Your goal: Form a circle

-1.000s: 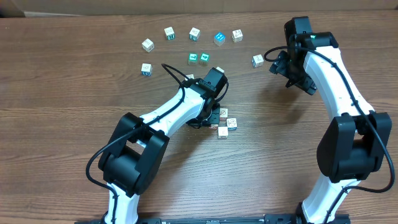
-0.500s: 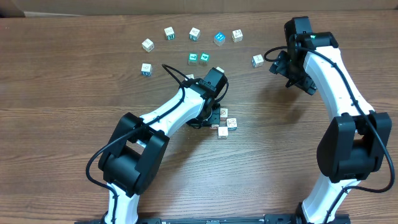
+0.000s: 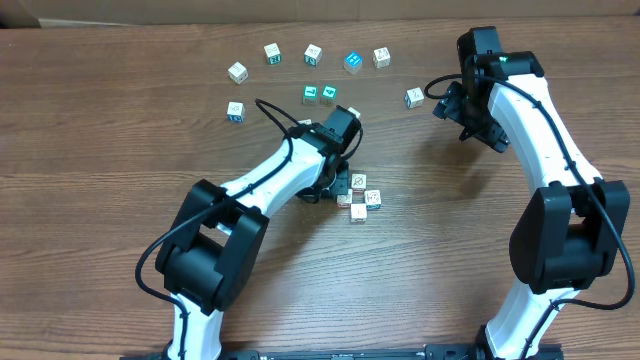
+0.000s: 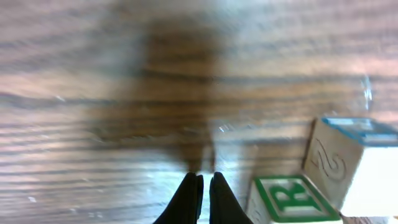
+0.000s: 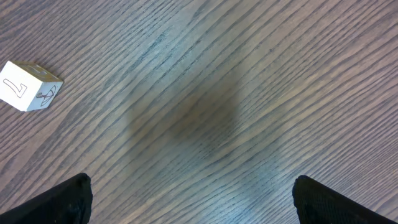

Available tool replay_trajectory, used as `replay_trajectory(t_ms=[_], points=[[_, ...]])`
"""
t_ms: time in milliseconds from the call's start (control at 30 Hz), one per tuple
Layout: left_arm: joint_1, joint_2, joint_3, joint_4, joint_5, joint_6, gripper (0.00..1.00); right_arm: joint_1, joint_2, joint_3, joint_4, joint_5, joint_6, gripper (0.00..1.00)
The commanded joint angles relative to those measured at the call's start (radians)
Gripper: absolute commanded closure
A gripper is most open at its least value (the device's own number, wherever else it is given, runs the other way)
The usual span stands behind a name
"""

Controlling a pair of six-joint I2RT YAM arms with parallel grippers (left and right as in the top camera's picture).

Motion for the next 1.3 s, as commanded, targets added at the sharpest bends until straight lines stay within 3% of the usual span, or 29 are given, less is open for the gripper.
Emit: replay_trajectory(t_ms=[0,233,633,667,733,800,833,867,1267], points=[[0.040,-0.013,0.043,0.002,-0.020,-0.013,0.96,0.002,-0.029,0.018,0.003,0.007,0.004,0.00],[0.142,-0.013,0.050,-0.044,0.050,-0.013,0.96,0.002,-0.029,0.018,0.003,0.007,0.004,0.00],[0.322,-0.013,0.049,-0.159,0.047,-0.012,0.93,0.002,-0.029,0.018,0.003,0.007,0.004,0.00],[0.329,-0.013,0.049,-0.163,0.045,-0.012,0.91,0.002,-0.029,0.018,0.003,0.007,0.004,0.00],[0.342,-0.013,0.049,-0.171,0.041,-0.012,0.72,0.002,-0.029,0.018,0.003,0.007,0.004,0.00],[0.350,-0.013,0.049,-0.183,0.039,-0.012,0.39,0.002,-0.029,0.018,0.003,0.007,0.004,0.00],[0.350,-0.013,0.049,-0.189,0.039,-0.013,0.11,0.002,-0.029,0.018,0.003,0.007,0.004,0.00],[0.350,-0.013,0.049,-0.195,0.039,-0.013,0.01,0.002,-0.029,0.018,0.003,0.007,0.004,0.00],[0.350,-0.013,0.049,-0.188,0.039,-0.013,0.01,0.002,-0.029,0.018,0.003,0.007,0.004,0.00]])
